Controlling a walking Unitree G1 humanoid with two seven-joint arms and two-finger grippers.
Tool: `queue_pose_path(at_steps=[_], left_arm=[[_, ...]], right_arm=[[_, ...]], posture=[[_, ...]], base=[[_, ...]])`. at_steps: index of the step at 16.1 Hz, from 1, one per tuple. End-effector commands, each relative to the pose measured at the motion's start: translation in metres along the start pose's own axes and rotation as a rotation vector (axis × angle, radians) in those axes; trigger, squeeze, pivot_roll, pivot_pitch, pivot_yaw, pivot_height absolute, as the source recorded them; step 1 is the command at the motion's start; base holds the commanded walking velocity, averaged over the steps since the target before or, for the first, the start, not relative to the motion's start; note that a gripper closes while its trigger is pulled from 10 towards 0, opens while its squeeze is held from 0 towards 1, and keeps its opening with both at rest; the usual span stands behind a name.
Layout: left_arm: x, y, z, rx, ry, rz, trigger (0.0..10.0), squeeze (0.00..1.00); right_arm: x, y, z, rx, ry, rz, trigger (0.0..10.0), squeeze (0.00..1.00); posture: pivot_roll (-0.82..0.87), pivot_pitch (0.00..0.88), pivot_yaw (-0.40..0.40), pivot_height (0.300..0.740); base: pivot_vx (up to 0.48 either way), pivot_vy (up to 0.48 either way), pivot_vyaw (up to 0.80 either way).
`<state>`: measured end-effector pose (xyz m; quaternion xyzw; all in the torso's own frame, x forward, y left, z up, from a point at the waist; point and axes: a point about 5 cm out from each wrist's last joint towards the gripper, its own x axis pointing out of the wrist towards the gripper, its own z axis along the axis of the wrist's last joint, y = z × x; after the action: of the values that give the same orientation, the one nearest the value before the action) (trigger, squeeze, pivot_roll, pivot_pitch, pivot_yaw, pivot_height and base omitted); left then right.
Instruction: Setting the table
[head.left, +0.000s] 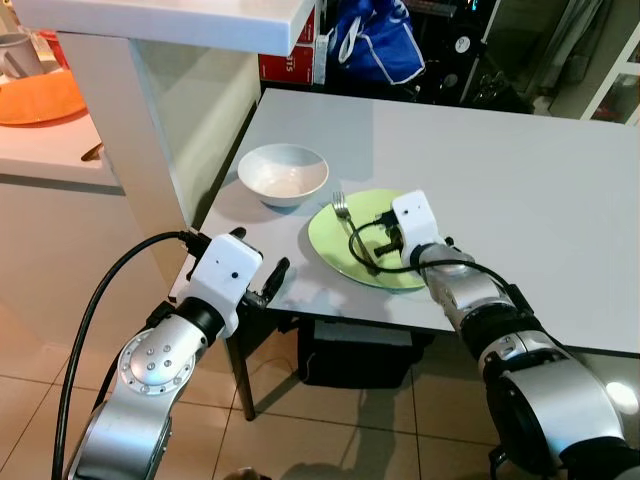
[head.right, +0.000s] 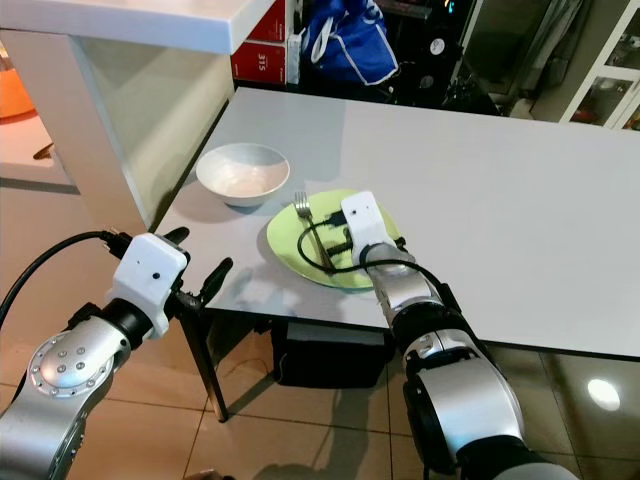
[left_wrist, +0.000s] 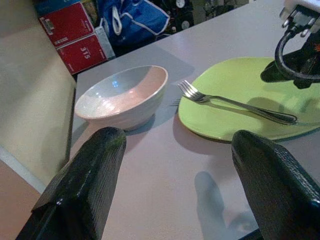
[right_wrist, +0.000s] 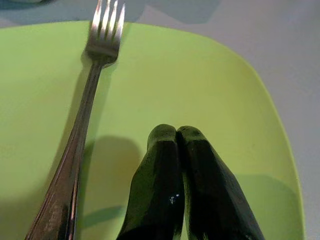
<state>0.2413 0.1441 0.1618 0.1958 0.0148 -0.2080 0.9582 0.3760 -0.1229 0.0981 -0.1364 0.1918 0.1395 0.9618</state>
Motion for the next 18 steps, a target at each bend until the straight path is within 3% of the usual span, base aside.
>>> queue_pose_path(at_steps=[1, 10, 18], left_arm=[[-0.002, -0.004, 0.003, 0.000, -0.003, -0.025, 10.0, 0.00], [-0.002, -0.009, 0.002, 0.002, 0.013, -0.054, 10.0, 0.00], [0.000, -0.012, 0.002, -0.005, 0.008, -0.064, 10.0, 0.00]], right_arm=[[0.001, 0.000, 0.007, -0.036, -0.023, 0.032, 0.0, 0.00], [0.002, 0.022, -0.001, -0.052, -0.009, 0.198, 0.0, 0.00], [0.001, 0.027, -0.005, -0.030, 0.005, 0.249, 0.0, 0.00]], posture=[[0.05, 0.024, -0.048, 0.740], [0.04, 0.014, -0.045, 0.740], [0.04, 0.000, -0.047, 0.740]], base=[[0.000, 0.000, 0.00], [0.000, 0.000, 0.00], [0.000, 0.000, 0.00]])
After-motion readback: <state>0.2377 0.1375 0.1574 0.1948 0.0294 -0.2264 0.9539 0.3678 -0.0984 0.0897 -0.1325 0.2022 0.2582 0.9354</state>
